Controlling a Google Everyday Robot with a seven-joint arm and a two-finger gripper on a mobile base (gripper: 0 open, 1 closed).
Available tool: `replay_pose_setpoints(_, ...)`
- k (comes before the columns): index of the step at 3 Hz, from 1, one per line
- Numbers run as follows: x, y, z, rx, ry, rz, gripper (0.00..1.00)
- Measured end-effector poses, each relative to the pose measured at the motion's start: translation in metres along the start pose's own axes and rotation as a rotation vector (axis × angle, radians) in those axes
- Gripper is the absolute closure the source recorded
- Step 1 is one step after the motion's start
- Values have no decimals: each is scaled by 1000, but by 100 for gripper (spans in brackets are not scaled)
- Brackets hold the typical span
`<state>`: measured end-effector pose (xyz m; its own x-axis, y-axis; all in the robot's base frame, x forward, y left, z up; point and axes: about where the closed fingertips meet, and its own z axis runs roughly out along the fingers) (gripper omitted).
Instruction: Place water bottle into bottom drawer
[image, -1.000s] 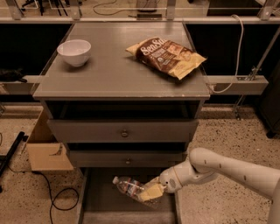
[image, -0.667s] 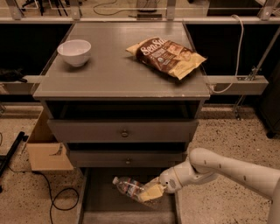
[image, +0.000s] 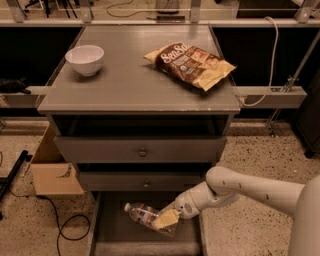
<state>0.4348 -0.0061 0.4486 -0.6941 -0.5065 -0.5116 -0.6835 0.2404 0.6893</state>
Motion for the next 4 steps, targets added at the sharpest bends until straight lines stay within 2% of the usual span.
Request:
replay_pose_setpoints(1,1,-9,5,39,5,10,100)
replay_pose_setpoints(2,5,-14,10,69,-29,7,100)
replay_pose_setpoints(3,5,-15,11,72,-32,7,100)
replay_pose_setpoints(4,0,-17,15,89,30,25,100)
